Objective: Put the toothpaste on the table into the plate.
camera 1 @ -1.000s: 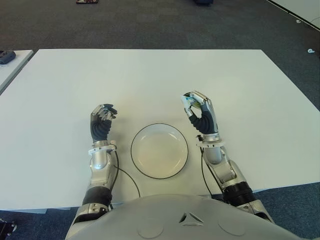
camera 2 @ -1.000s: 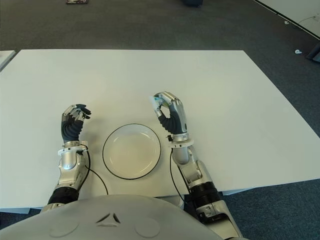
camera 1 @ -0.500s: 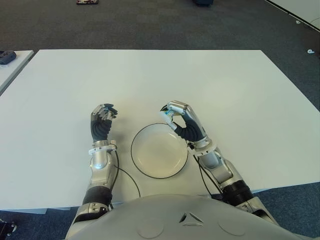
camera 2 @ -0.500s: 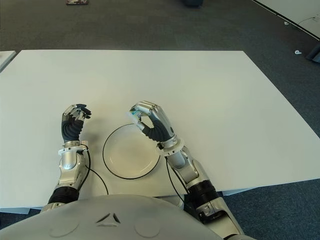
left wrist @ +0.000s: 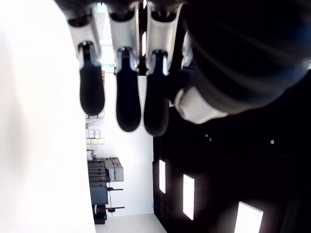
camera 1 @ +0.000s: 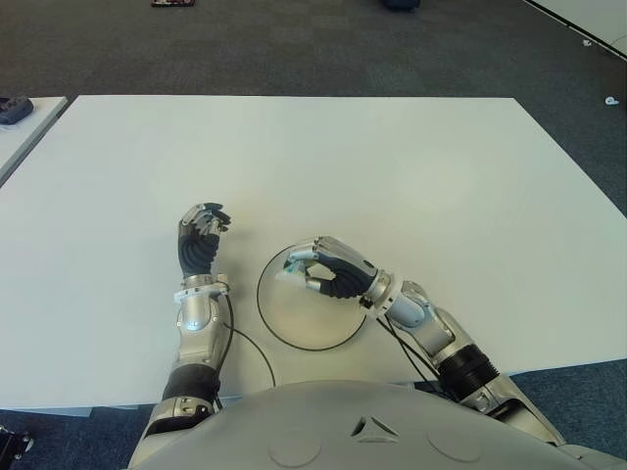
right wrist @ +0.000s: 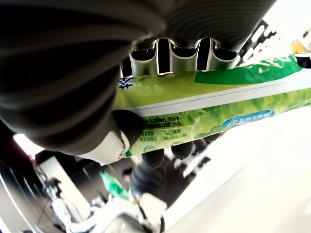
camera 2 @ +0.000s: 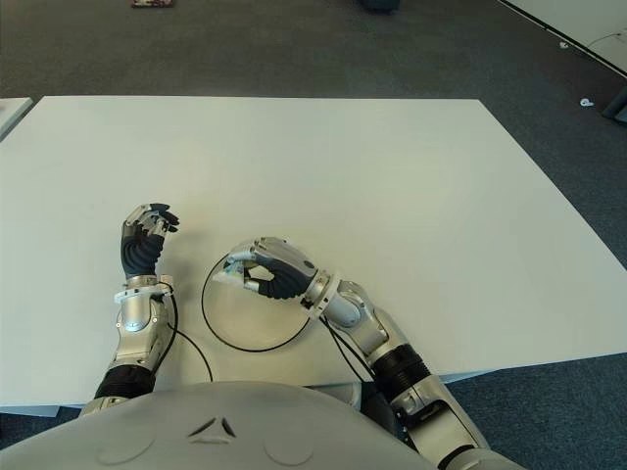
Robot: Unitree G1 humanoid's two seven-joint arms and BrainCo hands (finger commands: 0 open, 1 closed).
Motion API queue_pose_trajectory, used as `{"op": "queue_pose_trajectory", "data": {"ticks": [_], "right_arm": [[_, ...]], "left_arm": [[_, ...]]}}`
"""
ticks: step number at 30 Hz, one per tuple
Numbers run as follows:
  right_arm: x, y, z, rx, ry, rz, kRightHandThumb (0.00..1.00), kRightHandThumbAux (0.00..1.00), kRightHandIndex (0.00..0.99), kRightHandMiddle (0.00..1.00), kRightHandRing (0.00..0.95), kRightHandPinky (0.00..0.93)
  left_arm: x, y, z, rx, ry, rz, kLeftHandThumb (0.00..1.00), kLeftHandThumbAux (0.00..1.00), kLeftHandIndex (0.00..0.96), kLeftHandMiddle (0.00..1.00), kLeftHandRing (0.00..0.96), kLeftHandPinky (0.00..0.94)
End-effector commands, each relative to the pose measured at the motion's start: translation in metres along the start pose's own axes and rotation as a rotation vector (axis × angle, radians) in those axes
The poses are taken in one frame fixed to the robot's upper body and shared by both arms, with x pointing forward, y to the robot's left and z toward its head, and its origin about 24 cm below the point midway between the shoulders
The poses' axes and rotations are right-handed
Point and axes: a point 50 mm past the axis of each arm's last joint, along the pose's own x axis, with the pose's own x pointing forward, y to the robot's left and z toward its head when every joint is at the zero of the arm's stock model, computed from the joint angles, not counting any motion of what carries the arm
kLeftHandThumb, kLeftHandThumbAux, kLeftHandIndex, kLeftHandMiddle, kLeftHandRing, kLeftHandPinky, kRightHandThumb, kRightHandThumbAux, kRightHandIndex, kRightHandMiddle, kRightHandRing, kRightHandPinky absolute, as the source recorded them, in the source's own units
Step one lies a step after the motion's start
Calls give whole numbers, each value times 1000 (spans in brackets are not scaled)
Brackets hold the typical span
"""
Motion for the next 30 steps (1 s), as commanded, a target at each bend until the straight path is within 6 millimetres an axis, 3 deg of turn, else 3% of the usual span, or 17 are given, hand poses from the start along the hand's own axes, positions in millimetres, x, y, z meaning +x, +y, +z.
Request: {"op": "queue_pose_trajectory", "data": {"ticks": [1, 8, 13, 20, 21, 22, 24, 27, 30], "right_arm": [[0, 0, -2, -2, 33, 53, 710, 720, 440, 903, 883, 889], [1, 3, -3, -26, 83, 113, 707, 721, 439, 903, 883, 882], [0, 4, -3, -86, 116, 115, 707, 721, 440, 866, 850, 827], [-1, 4, -5, -159, 150, 133, 687, 725, 414, 426, 437, 480], [-1, 4, -5, -166, 154, 138, 567, 709, 323, 340, 345, 388], [-1, 4, -6, -176, 158, 143, 521, 704, 290, 310, 312, 355], [-1, 4, -7, -193, 169, 149, 378, 677, 154, 157, 155, 176], [-1, 3, -8, -211, 181, 137, 284, 628, 53, 52, 50, 57], [-3, 0, -7, -213, 183, 114, 252, 524, 17, 16, 16, 18]], "left_arm": [[-10, 2, -11, 14, 72, 9, 689, 716, 432, 556, 548, 526], [-10, 3, -11, 19, 75, 11, 690, 717, 432, 551, 548, 525], [-11, 3, -11, 21, 68, 11, 689, 717, 431, 551, 549, 529], [-10, 2, -10, 18, 63, 12, 689, 717, 430, 553, 545, 524], [-10, 2, -10, 17, 63, 13, 689, 717, 430, 549, 541, 522], [-10, 2, -10, 16, 62, 14, 689, 717, 430, 548, 539, 521], [-10, 2, -11, 21, 69, 19, 688, 717, 429, 535, 529, 513], [-10, 3, -11, 25, 74, 26, 688, 717, 429, 530, 524, 511], [-10, 3, -11, 26, 71, 29, 688, 717, 429, 532, 526, 512]]}}
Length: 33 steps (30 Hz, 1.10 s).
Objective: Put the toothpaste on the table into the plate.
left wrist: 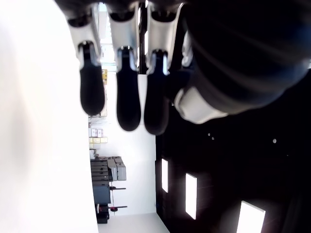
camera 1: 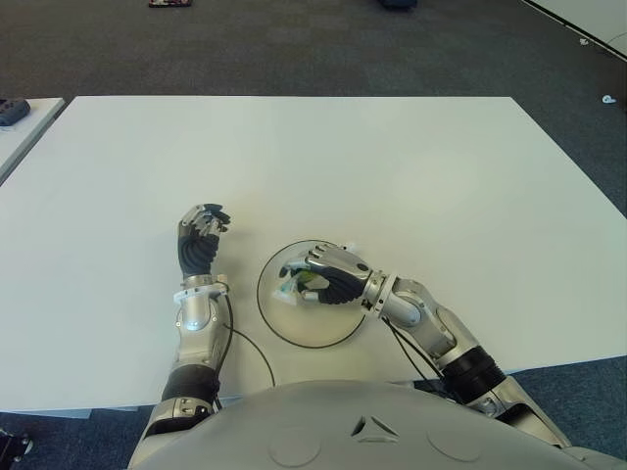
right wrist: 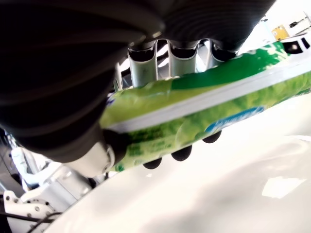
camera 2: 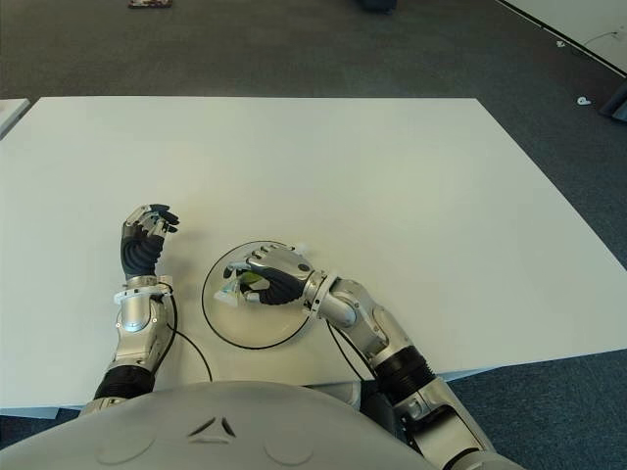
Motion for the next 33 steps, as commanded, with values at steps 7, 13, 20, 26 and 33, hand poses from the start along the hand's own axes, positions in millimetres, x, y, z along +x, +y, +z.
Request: {"op": "queue_pose_trajectory", "data": {"ticks": [7, 13, 20, 26, 33], "right_arm": [[-3, -5, 0, 13, 27, -90, 260, 301, 1, 1, 0, 1], [-4, -8, 0, 15, 47, -120, 312, 196, 0, 0, 0, 0], [-6, -13, 2, 23, 60, -149, 360, 142, 0, 0, 0, 0], [-10, -18, 5, 38, 55, -213, 388, 123, 0, 0, 0, 0], [-18, -26, 5, 85, 51, -270, 409, 119, 0, 0, 0, 0]], "left_arm": [[-8, 0, -9, 14, 49, 11, 688, 718, 429, 535, 526, 515], [-8, 1, -9, 20, 41, 0, 689, 717, 430, 547, 539, 528], [-8, 1, -9, 30, 40, -14, 689, 716, 431, 554, 546, 528], [-7, 3, -11, 33, 64, -25, 689, 716, 431, 558, 547, 525], [-7, 3, -12, 15, 71, -15, 689, 717, 430, 559, 548, 527]]}}
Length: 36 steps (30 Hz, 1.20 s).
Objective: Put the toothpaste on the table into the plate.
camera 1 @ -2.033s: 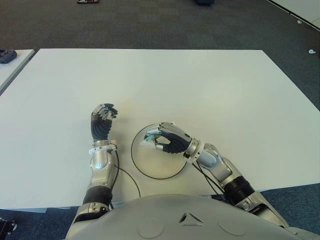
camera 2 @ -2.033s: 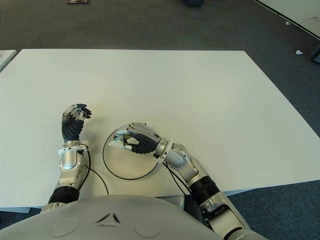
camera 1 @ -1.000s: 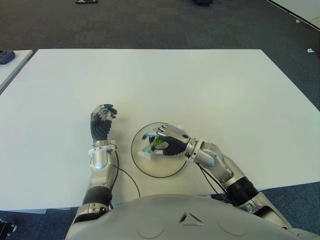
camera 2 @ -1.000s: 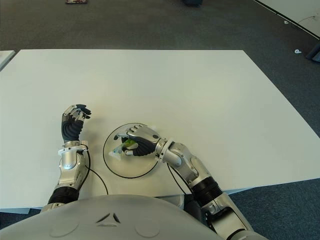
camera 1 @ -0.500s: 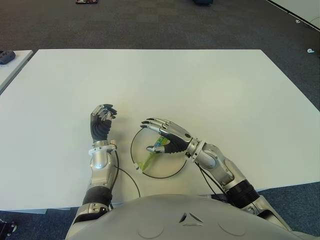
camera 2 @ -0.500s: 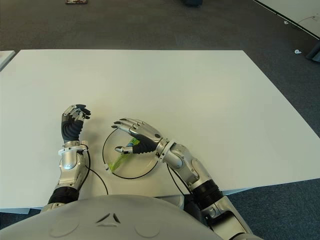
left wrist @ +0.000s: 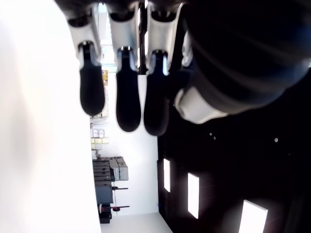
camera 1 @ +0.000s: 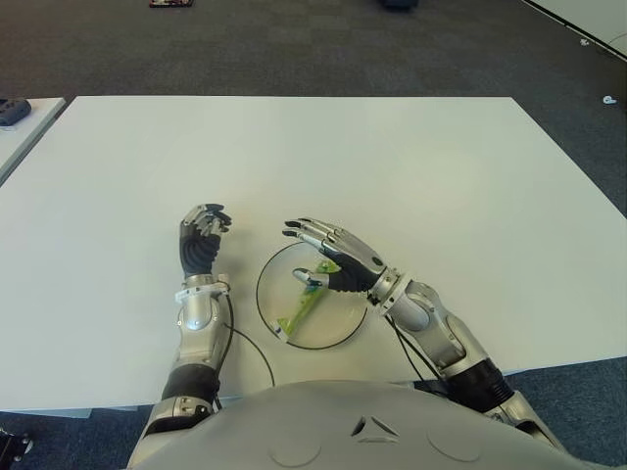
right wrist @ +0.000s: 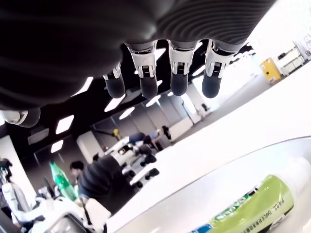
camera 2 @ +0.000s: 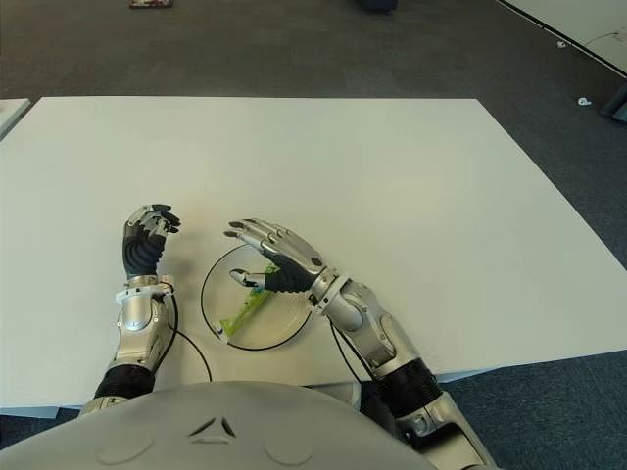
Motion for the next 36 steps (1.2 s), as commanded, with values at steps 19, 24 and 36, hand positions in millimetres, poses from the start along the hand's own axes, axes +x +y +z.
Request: {"op": "queue_pose_trajectory", "data": {"ticks": [19, 24, 36], "right_arm": [[-13, -21, -23, 630, 17, -604, 411, 499, 124, 103, 79, 157], [-18, -25, -37, 783, 92, -891, 644, 675, 371, 355, 339, 396], [-25, -26, -51, 774, 284, -1129, 837, 682, 462, 453, 518, 522]], "left_arm": [[-8, 3, -11, -3, 51, -2, 689, 718, 430, 551, 544, 526], [-8, 3, -9, -2, 31, -5, 688, 717, 429, 546, 540, 526], [-8, 4, -11, 14, 36, 4, 688, 718, 429, 550, 545, 522]]}}
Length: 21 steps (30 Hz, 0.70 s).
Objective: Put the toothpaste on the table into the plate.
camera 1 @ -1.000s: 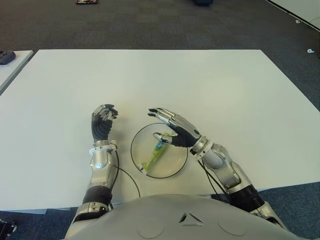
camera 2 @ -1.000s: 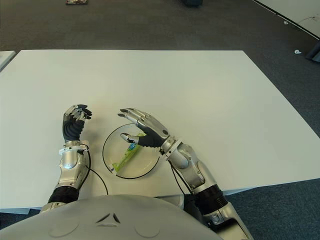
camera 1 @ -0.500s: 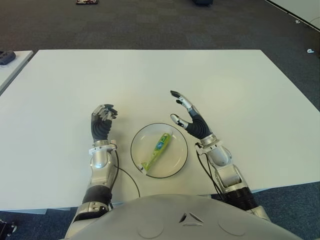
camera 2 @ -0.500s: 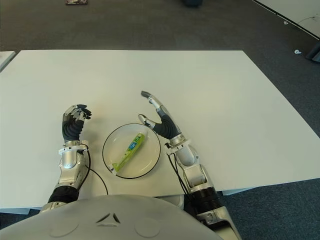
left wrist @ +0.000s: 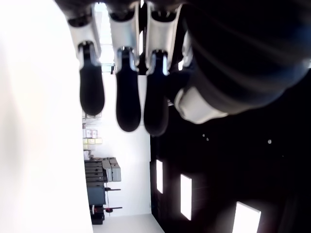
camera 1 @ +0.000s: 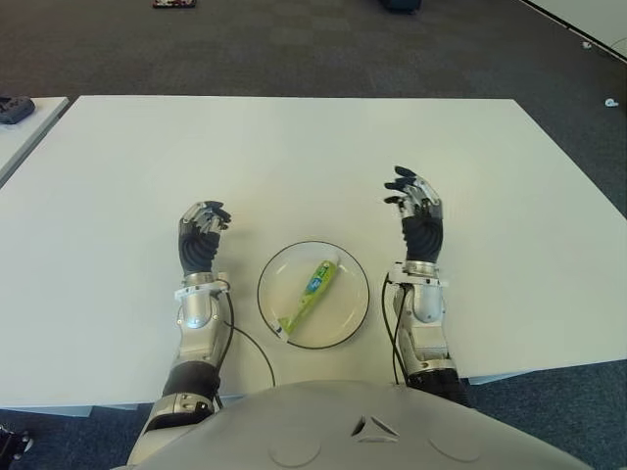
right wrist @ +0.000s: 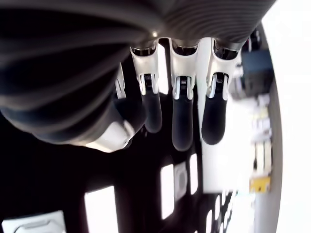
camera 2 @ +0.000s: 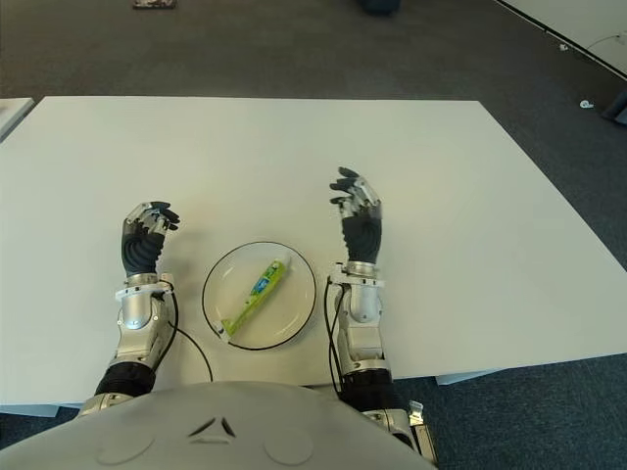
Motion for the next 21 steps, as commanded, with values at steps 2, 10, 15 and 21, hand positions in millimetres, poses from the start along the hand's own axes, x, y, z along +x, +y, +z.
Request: {"op": "queue_pose_trajectory", "data": {"ticks": [2, 10, 15, 21], "right_arm": [[2, 6, -6, 2, 50, -90, 839, 682, 460, 456, 526, 523], [2, 0, -14, -76, 105, -131, 840, 683, 446, 466, 550, 532], [0, -4, -33, -156, 171, -108, 839, 684, 438, 469, 546, 510], [0, -4, -39, -195, 187, -89, 840, 684, 440, 467, 539, 499]], "left_arm": [[-9, 4, -11, 28, 57, 7, 688, 718, 429, 550, 545, 523], [-9, 6, -13, 47, 86, -2, 688, 718, 428, 543, 538, 518], [-8, 4, -13, 46, 64, -7, 689, 718, 429, 539, 538, 519], [-7, 3, -12, 51, 56, -17, 691, 719, 429, 541, 542, 522]]}}
